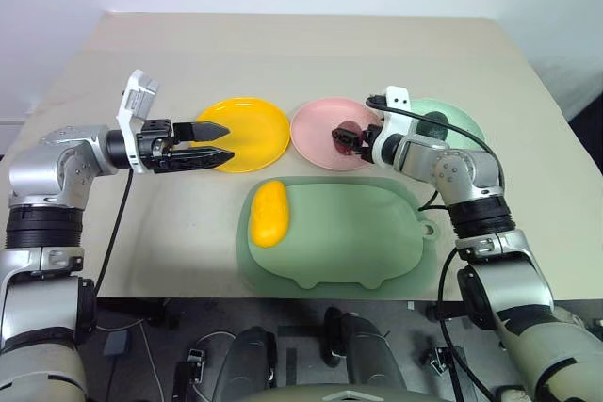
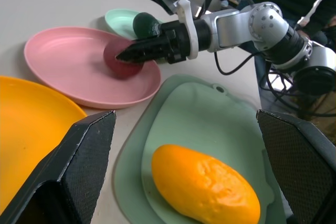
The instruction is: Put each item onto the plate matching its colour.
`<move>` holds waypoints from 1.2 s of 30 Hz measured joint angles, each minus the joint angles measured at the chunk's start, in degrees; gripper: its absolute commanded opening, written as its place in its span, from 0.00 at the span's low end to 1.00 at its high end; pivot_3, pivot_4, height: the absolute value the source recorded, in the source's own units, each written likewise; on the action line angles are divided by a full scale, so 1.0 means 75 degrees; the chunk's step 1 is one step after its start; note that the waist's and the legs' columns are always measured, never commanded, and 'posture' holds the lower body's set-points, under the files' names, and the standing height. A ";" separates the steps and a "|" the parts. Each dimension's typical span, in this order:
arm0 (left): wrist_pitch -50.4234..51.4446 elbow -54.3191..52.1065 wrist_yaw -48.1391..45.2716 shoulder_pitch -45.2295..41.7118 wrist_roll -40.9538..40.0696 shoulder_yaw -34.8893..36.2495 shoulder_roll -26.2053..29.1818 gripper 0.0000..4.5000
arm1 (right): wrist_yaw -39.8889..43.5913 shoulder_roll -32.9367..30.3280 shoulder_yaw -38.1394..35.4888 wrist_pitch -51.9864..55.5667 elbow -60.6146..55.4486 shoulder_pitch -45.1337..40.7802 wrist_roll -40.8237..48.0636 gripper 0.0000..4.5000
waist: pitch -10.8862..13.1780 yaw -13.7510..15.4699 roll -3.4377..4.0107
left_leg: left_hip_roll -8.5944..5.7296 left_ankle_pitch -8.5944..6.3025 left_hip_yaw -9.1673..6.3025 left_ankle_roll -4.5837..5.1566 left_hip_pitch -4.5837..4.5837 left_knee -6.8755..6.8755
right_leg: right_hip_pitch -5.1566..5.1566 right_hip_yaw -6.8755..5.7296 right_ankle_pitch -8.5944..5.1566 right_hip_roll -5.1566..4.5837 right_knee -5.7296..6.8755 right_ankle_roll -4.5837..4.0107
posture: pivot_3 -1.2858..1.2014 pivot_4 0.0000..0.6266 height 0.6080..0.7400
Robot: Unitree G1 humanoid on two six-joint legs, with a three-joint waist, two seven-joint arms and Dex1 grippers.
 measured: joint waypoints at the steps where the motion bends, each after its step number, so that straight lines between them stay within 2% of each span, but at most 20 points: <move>1: 0.0004 -0.0038 0.0001 0.0028 -0.0002 0.0004 0.0005 1.00 | 0.0039 0.0062 -0.0044 -0.0021 0.0006 -0.0003 -0.0128 0.99 | 0.0000 0.0003 0.0000 | 0.0000 0.0000 0.0000 0.0000 0.0000 0.0000 | 0.0000 0.0000 0.0000 0.0000 0.0000 0.0000 | 0.52 0.24 1.00; 6: 0.0065 -0.0111 0.0003 0.0094 -0.0006 0.0046 0.0050 1.00 | 0.0107 0.0211 -0.0424 -0.0153 0.0063 -0.0177 -0.0679 0.99 | 0.0000 0.0000 0.0000 | 0.0000 0.0001 -0.0001 -0.0001 0.0001 0.0000 | 0.0001 -0.0001 0.0000 -0.0001 0.0001 0.0000 | 0.52 0.24 1.00; 11: 0.0111 -0.0112 0.0001 0.0093 -0.0008 0.0075 0.0047 1.00 | -0.0016 0.0561 -0.1016 -0.0882 -0.0069 -0.0199 -0.1075 0.99 | 0.0000 -0.0005 0.0001 | -0.0001 0.0001 0.0000 -0.0002 0.0001 -0.0001 | 0.0000 -0.0001 0.0000 0.0000 0.0002 0.0000 | 0.52 0.24 1.00; 15: 0.0163 -0.0113 0.0002 0.0092 -0.0009 0.0075 0.0040 1.00 | 0.0576 0.0477 -0.1703 -0.0696 -0.0699 -0.0195 -0.0638 0.99 | 0.0001 0.0010 0.0003 | -0.0001 0.0001 -0.0001 -0.0003 0.0000 0.0000 | 0.0000 0.0000 0.0000 0.0000 0.0001 0.0000 | 0.52 0.24 1.00; 17: 0.0168 -0.0114 0.0001 0.0092 -0.0011 0.0075 0.0021 1.00 | 0.1019 0.0364 -0.2077 -0.0158 -0.1114 -0.0188 0.0000 0.99 | 0.0001 0.0009 0.0003 | 0.0000 0.0001 -0.0002 -0.0002 0.0002 0.0000 | 0.0002 -0.0001 0.0000 0.0000 0.0002 0.0000 | 0.52 0.24 1.00; 21: 0.0178 -0.0112 -0.0005 0.0093 -0.0014 0.0074 -0.0022 1.00 | 0.2324 -0.0519 -0.2452 0.1017 -0.1652 0.0001 0.1065 0.99 | 0.0001 0.0039 0.0003 | -0.0002 0.0000 -0.0005 0.0000 0.0002 0.0000 | 0.0007 -0.0001 0.0000 -0.0001 -0.0001 0.0000 | 0.52 0.24 1.00; 27: 0.0178 -0.0105 -0.0025 0.0092 -0.0015 0.0070 -0.0141 1.00 | 0.4306 -0.1915 -0.2411 0.1842 -0.2167 0.0872 0.1532 0.99 | 0.0001 0.0014 0.0002 | -0.0003 -0.0019 -0.0001 0.0034 0.0006 0.0000 | 0.0006 0.0000 0.0001 0.0002 0.0000 0.0000 | 0.52 0.24 1.00; 36: 0.0210 -0.0119 -0.0052 0.0061 -0.0012 0.0047 -0.0166 1.00 | 0.7500 -0.3502 -0.2064 0.1547 -0.2662 0.2371 0.1471 0.99 | 0.0001 0.0039 0.0002 | -0.0004 -0.0019 -0.0002 0.0034 0.0007 0.0005 | 0.0008 0.0000 0.0005 0.0001 -0.0002 0.0003 | 0.52 0.24 1.00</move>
